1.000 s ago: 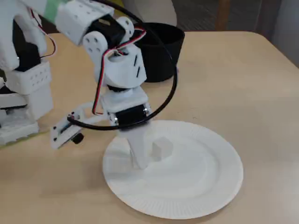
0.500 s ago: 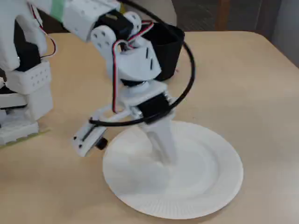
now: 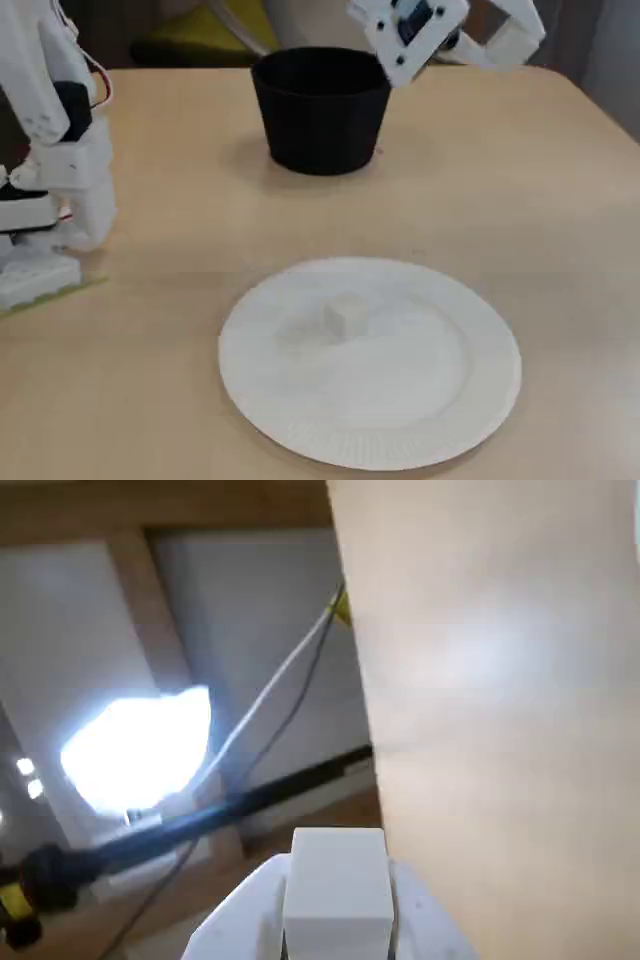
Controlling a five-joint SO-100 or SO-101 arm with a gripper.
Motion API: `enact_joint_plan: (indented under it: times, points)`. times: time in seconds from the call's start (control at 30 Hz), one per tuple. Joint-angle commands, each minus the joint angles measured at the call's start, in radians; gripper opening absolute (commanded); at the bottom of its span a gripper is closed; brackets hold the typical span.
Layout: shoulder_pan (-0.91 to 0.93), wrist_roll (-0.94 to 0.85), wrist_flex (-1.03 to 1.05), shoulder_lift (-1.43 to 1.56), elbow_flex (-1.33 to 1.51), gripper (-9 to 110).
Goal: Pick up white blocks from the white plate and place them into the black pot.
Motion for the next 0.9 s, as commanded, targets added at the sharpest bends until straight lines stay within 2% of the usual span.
enact_joint_plan:
  times: [0.0, 0.17, 0.4, 0.87]
  points:
    - [-0.201, -0.089, -0.003, 0.080, -0.043, -2]
    - [-0.436, -0.198, -0.003, 0.107, 0.044, -2]
    - [-0.615, -0.212, -0.130, 0.106, 0.233, -2]
    - [-0.686, -0.232, -0.173, 0.109, 0.434, -2]
